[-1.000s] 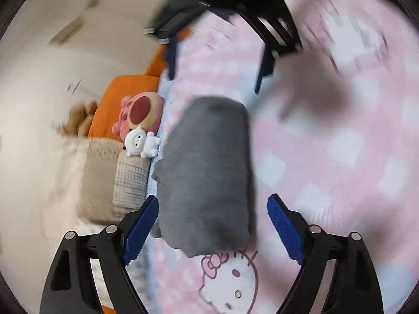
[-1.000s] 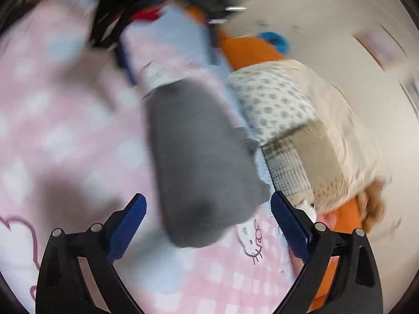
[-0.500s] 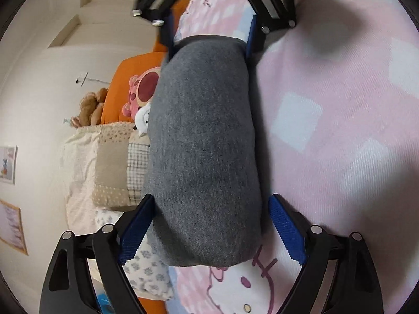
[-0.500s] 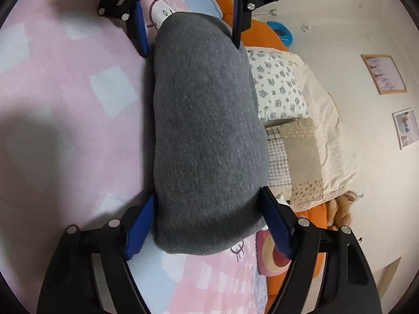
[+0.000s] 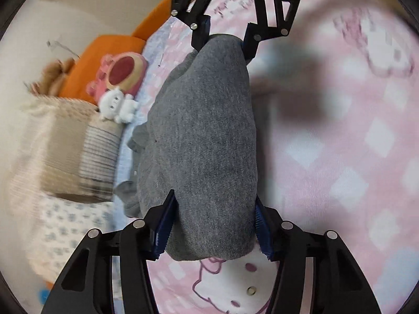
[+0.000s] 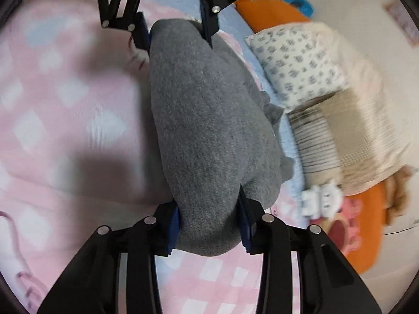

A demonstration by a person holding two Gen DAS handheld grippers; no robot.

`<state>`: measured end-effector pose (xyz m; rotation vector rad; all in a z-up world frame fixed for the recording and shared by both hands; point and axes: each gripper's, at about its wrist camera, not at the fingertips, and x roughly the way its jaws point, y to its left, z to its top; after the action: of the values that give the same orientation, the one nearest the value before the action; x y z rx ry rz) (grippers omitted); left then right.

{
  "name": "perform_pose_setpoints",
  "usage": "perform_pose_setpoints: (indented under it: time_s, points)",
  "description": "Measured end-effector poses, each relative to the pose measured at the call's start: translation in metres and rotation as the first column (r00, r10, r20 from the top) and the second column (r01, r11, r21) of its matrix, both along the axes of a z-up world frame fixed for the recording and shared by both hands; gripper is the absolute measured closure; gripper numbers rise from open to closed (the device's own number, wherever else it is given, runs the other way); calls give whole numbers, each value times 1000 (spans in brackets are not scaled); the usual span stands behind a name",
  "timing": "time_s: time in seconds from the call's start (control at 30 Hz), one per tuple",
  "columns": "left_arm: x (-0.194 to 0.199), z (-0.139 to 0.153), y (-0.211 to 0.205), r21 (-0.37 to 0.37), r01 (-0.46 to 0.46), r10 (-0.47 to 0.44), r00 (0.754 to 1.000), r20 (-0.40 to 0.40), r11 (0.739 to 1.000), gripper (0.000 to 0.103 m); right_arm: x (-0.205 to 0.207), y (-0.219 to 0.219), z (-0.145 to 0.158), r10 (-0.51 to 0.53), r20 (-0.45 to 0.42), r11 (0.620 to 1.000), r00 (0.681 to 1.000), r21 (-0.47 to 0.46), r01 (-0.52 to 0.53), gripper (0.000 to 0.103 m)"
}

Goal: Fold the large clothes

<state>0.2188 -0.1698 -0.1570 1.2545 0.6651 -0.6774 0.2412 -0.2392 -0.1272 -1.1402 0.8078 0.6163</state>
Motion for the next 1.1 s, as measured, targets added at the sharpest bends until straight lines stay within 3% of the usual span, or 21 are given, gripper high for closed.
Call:
perform_pose_setpoints:
  time_s: [0.13, 0.23, 0.37, 0.5, 0.63, 0.73, 0.77, 0.83, 0.9, 0.93, 0.97, 1.0, 1.03, 1.07, 1.1]
  points:
    - [52, 49, 17, -99, -53, 34, 983, -179, 994, 45, 57, -10, 50, -38, -147, 993, 988, 107, 55, 65]
    - [106, 76, 31, -168, -133, 81, 954, -288, 977, 43, 120, -21, 77, -98, -293, 974, 951, 169, 152, 63]
    - [181, 97, 48, -254, -275, 153, 897, -415, 927, 41, 198, -35, 93, -148, -409, 938, 901, 232, 259, 61]
    - [253, 87, 70, -269, -374, 258, 887, -384, 887, 40, 254, -52, 83, -182, -449, 897, 874, 287, 335, 59]
    - [303, 59, 75, -245, -428, 345, 883, -317, 870, 41, 309, -65, 44, -255, -463, 869, 849, 275, 411, 53]
    - [331, 38, 79, -273, -461, 393, 879, -270, 844, 41, 342, -83, 23, -337, -435, 825, 835, 291, 485, 35]
    - [339, 31, 84, -299, -484, 414, 870, -268, 822, 41, 347, -89, 18, -364, -425, 804, 829, 305, 510, 23]
    - [348, 23, 97, -362, -516, 449, 856, -257, 776, 41, 353, -104, 10, -413, -387, 760, 824, 353, 546, 18]
    - [347, 25, 108, -445, -537, 483, 843, -239, 717, 39, 350, -121, 16, -420, -362, 709, 833, 443, 549, 18]
    - [340, 32, 114, -495, -538, 516, 834, -194, 683, 36, 345, -135, 26, -413, -346, 662, 843, 522, 538, 18]
    - [335, 39, 117, -529, -540, 547, 822, -161, 655, 36, 337, -151, 40, -424, -326, 589, 845, 610, 531, 16]
    - [324, 52, 121, -590, -538, 580, 802, -140, 602, 36, 327, -168, 54, -406, -344, 481, 847, 707, 518, 17]
    - [312, 63, 122, -647, -524, 588, 796, -142, 554, 33, 318, -180, 61, -390, -352, 402, 851, 766, 502, 17]
    - [301, 74, 121, -694, -506, 581, 799, -154, 512, 29, 303, -193, 68, -409, -361, 295, 838, 817, 496, 18]
    - [283, 85, 115, -735, -490, 553, 811, -188, 468, 29, 293, -200, 67, -411, -396, 220, 821, 831, 511, 31]
